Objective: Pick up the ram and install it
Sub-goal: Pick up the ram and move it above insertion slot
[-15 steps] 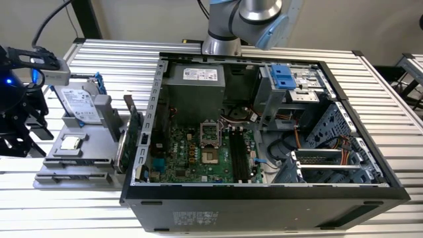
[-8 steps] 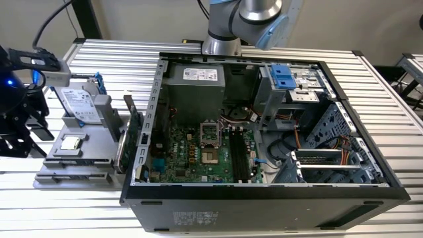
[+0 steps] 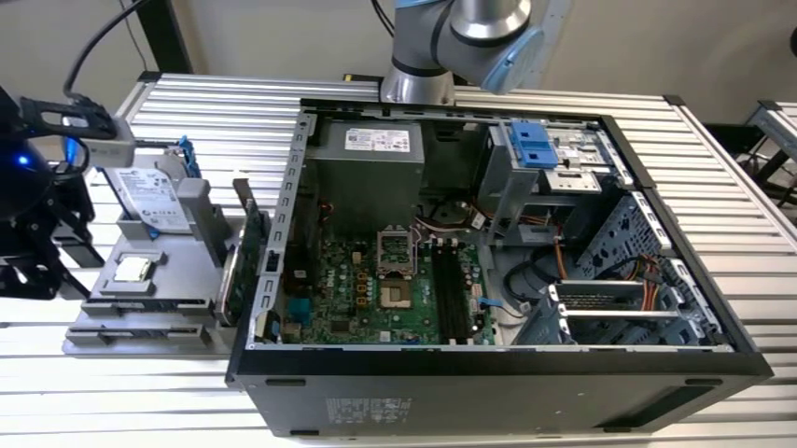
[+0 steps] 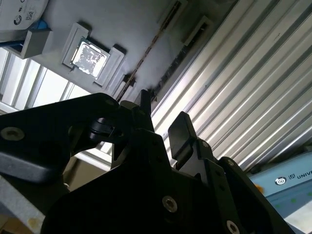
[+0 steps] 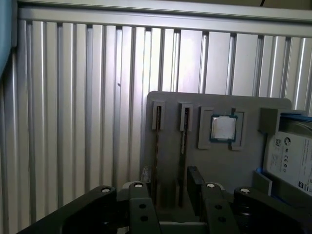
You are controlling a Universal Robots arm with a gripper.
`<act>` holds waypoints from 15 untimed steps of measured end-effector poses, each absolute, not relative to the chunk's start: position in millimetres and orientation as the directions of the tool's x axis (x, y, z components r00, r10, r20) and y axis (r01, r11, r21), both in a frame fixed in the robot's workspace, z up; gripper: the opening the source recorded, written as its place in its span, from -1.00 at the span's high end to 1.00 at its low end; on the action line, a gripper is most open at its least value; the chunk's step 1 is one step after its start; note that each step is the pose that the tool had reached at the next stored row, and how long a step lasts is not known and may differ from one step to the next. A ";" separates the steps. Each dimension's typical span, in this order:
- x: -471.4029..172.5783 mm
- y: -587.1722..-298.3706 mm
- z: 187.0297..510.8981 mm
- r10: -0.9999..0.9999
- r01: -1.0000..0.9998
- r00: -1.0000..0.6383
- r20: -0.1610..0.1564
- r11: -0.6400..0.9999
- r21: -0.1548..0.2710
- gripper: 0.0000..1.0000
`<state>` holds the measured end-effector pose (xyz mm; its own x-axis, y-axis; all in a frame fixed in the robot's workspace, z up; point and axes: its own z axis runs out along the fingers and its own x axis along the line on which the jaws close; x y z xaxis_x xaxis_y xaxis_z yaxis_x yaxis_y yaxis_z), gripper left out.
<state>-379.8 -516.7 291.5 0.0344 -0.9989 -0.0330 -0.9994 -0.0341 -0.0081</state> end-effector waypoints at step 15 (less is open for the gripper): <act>-379.9 -516.8 286.6 -0.999 -0.999 0.034 -0.033 -0.034 -0.008 -1.00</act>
